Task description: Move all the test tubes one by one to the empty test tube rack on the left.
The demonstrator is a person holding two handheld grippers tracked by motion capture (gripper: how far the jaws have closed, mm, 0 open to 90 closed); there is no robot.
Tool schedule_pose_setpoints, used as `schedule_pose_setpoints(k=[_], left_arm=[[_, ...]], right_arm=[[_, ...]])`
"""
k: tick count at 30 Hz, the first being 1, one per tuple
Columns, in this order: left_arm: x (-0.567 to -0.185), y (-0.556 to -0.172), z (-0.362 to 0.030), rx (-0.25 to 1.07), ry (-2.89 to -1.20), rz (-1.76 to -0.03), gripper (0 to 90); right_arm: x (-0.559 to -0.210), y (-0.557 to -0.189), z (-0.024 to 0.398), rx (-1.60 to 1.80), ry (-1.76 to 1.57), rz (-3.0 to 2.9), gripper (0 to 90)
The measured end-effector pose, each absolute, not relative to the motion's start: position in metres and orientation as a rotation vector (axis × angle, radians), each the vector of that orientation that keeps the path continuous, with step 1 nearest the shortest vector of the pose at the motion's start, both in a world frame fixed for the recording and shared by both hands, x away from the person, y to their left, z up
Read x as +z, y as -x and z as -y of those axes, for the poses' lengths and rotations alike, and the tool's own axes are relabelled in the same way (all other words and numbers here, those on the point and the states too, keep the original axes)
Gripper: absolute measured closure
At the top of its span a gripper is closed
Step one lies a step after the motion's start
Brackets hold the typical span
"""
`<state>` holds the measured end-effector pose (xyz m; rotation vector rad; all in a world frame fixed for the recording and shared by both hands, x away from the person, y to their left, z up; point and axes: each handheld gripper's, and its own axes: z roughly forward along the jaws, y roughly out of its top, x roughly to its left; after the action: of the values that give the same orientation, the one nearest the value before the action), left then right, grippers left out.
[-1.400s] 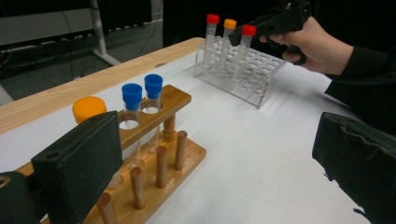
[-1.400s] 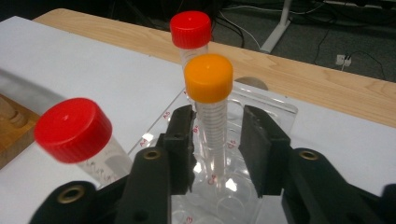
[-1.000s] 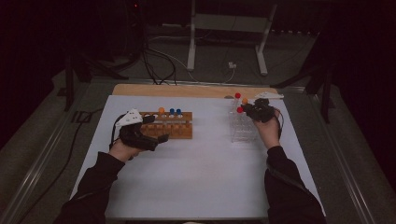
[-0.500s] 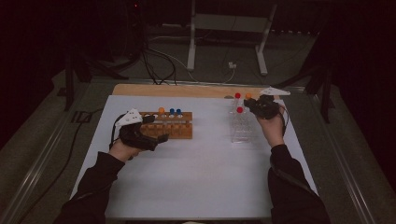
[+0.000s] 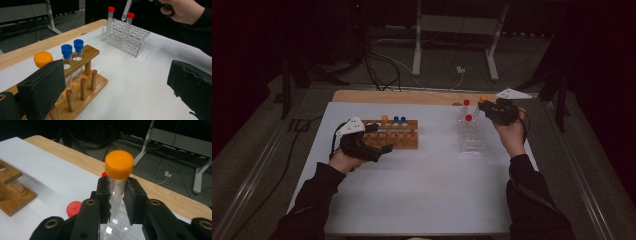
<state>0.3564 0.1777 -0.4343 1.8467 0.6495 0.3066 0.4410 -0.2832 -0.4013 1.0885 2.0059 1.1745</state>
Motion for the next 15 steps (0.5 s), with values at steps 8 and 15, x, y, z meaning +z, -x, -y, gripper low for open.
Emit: schedule_pose_setpoints(k=[8,15], left_arm=[[-0.433,-0.355,-0.177,0.299,-1.842,-0.646,2.5],[-0.433,-0.355,-0.174,0.294,-1.855,-0.637,2.6]], right_arm=[[-0.394,-0.412,0.29,1.209,-1.091,-2.017,74.3],[-0.394,-0.387,0.28,1.224,-1.069,-2.08,74.4]])
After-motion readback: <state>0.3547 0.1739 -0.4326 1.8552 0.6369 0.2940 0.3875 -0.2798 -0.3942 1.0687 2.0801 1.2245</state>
